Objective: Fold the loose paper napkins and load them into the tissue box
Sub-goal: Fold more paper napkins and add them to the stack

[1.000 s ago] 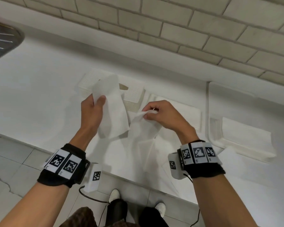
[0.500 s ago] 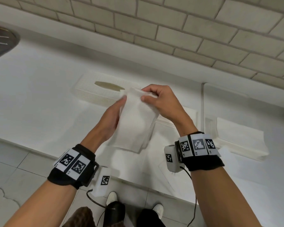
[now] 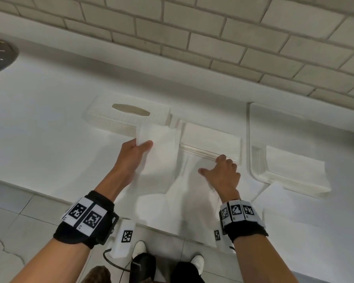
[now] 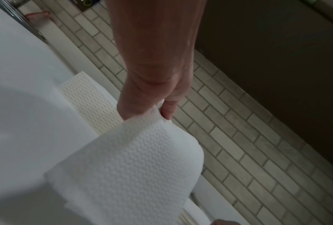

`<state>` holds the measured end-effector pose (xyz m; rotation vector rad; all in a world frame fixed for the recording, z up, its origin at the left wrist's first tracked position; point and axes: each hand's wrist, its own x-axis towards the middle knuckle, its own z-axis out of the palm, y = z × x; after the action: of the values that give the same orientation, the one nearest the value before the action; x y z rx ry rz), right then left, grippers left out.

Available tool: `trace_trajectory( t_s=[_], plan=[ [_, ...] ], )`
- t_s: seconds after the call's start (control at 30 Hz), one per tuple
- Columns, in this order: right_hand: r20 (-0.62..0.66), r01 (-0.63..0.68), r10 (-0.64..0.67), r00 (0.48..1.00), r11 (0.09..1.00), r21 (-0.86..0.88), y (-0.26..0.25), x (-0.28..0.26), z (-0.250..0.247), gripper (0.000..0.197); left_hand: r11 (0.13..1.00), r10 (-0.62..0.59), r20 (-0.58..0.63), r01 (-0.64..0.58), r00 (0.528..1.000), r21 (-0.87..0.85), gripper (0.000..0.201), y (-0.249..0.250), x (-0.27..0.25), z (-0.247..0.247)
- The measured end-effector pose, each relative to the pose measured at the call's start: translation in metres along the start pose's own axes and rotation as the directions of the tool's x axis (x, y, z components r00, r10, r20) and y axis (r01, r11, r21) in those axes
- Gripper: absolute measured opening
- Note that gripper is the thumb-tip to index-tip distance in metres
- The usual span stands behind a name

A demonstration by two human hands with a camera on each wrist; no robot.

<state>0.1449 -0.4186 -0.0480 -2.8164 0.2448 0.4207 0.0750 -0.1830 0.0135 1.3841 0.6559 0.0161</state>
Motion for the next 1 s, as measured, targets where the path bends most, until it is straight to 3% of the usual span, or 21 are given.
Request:
trace_trajectory(
  t_s=[0.07, 0.17, 0.27, 0.33, 0.4, 0.47, 0.6, 0.7, 0.77, 0.87, 1.0],
  plan=[
    [-0.028, -0.012, 0.012, 1.000, 1.000, 0.018, -0.005, 0.001, 0.006, 0.076, 1.000, -0.006, 0.011, 0.006, 1.000, 0.016, 0.013, -0.002, -0.002, 0.004],
    [0.014, 0.008, -0.008, 1.000, 0.999, 0.034, -0.007, 0.006, 0.004, 0.064, 0.999, 0.008, 0.015, -0.009, 1.000, 0.046, 0.013, -0.004, -0.005, 0.007],
    [-0.021, 0.114, -0.114, 0.993, 0.993, 0.016, -0.007, 0.006, -0.001, 0.043, 0.998, 0.011, 0.013, -0.012, 1.000, 0.056, 0.013, -0.006, -0.005, 0.007],
    [-0.073, 0.206, -0.199, 0.977, 0.974, 0.095, -0.008, 0.003, -0.006, 0.034, 0.998, 0.021, 0.001, -0.021, 1.000, 0.051, 0.016, -0.007, -0.004, 0.006],
    [-0.079, 0.270, -0.258, 0.963, 0.912, 0.310, -0.009, -0.001, -0.017, 0.027, 0.998, 0.050, -0.033, -0.048, 0.998, 0.044, 0.016, -0.007, -0.002, 0.005],
    [-0.010, 0.270, -0.323, 0.947, 0.773, 0.574, -0.014, -0.006, -0.034, 0.016, 0.994, 0.111, -0.093, -0.110, 0.989, 0.023, 0.015, -0.005, -0.001, 0.005],
    [0.113, 0.292, -0.514, 0.850, 0.640, 0.711, -0.032, -0.021, -0.071, 0.009, 0.977, 0.198, -0.166, -0.208, 0.966, -0.047, 0.019, 0.004, 0.005, 0.011],
    [0.124, 0.302, -0.596, 0.793, 0.563, 0.770, -0.055, -0.030, -0.090, 0.010, 0.985, 0.170, -0.054, -0.172, 0.984, -0.030, 0.016, 0.008, 0.006, 0.021],
    [0.087, 0.321, -0.614, 0.785, 0.522, 0.790, -0.069, -0.031, -0.095, 0.010, 0.986, 0.166, 0.057, -0.166, 0.985, -0.002, 0.016, 0.009, 0.003, 0.026],
    [0.003, 0.354, -0.594, 0.805, 0.484, 0.800, -0.082, -0.028, -0.094, 0.013, 0.991, 0.124, 0.174, -0.113, 0.977, -0.073, 0.018, 0.013, -0.005, 0.029],
    [-0.074, 0.410, -0.547, 0.834, 0.523, 0.747, -0.089, -0.023, -0.083, 0.013, 0.957, 0.069, 0.325, 0.030, 0.943, -0.290, 0.045, 0.014, -0.010, 0.025]
  ],
)
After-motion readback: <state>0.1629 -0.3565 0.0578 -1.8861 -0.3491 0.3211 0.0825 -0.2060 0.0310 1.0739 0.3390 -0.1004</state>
